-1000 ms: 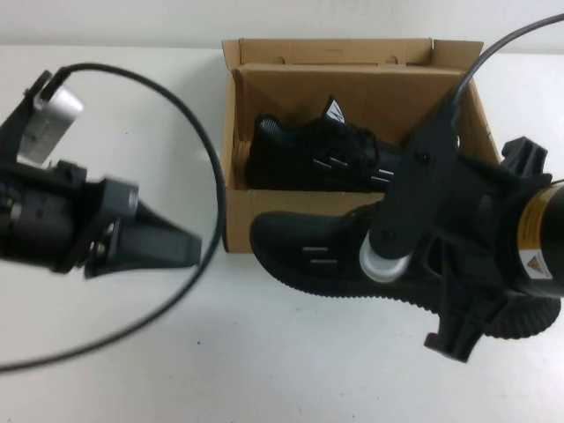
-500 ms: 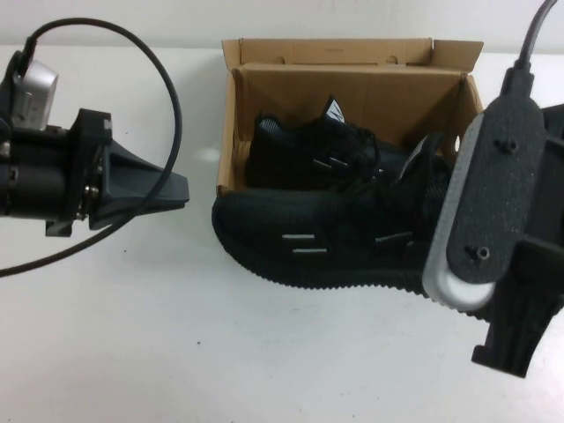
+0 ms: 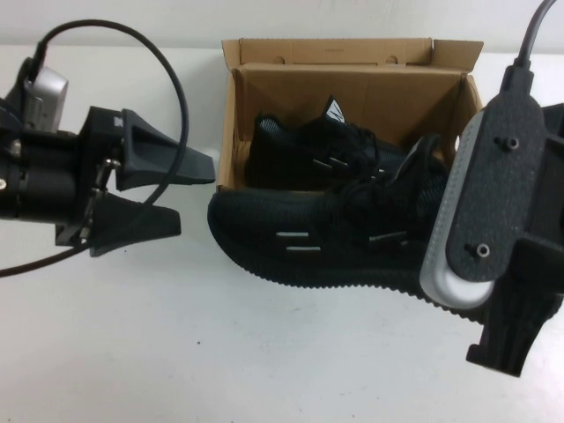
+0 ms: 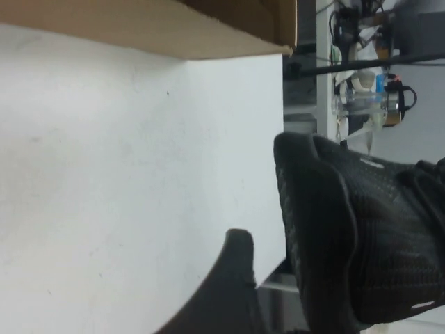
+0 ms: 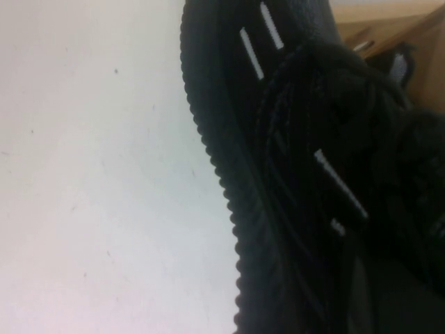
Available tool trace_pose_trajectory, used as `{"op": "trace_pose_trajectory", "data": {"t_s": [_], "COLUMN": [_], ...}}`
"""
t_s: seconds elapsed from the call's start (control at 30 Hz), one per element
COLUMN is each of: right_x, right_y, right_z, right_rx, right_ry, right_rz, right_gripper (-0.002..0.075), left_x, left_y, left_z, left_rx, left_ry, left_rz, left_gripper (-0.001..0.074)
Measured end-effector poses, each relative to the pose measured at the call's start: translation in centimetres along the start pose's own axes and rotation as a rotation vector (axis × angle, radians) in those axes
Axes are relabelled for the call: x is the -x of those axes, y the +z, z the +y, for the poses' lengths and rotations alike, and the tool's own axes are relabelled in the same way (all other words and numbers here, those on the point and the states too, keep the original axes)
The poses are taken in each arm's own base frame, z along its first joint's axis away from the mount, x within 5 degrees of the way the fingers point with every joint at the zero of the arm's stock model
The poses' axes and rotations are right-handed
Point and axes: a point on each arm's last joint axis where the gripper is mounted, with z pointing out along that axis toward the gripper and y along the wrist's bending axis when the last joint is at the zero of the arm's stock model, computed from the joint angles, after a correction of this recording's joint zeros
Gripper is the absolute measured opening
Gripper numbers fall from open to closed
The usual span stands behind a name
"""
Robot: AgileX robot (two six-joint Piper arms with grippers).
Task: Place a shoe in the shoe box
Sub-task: Hand over the shoe
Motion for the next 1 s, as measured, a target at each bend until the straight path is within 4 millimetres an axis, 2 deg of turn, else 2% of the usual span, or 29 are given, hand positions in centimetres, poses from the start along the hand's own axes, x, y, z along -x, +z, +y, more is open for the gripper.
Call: {"op": "trace_pose_trajectory", "data": {"t_s": [0.07,0.33,0.5,0.57,0.67,0.7,0.73,1.0], "right_x": [0.2,1.1,1.2,1.2,1.2,1.2,1.2,1.2], "right_y": [0.0,-0.1,-0.1,-0.1,-0.2,-0.2,-0.2,-0.2], "right_z": [0.0,0.1,0.4,0.4,0.3,0.3,0.3,0.4], "right_rx": [-0.003,0.006,0.039,0.041,0.034,0.034,0.033,0.042], "right_ry": [0.001,-0.009,-0.021,-0.023,-0.031,-0.032,-0.032,-0.025], "right_rz": [-0.02,-0.117,-0.136,-0.137,-0.136,-0.134,-0.136,-0.135], "right_gripper": [-0.0006,-0.0006,-0.0006,-0.0006,-0.0006,-0.0006,-0.0006,-0.0006], "left_x": [-0.2,-1.0,-1.1,-1.0,-0.9,-0.9,-0.9,-0.9], "left_y": [0.4,2.0,2.2,2.2,2.2,2.2,2.2,2.2], "left_z": [-0.3,-1.9,-2.1,-2.1,-1.9,-1.9,-1.9,-1.9], "left_rx": [-0.005,-0.089,-0.102,-0.1,-0.088,-0.086,-0.084,-0.081], "left_ry": [-0.005,-0.013,-0.021,-0.029,-0.023,-0.015,-0.008,0.019], "left_rz": [0.02,0.063,0.066,0.061,0.047,0.041,0.042,0.043], "left_gripper": [0.0666,0.0669,0.066,0.0574,0.026,0.018,0.0134,0.0129]}}
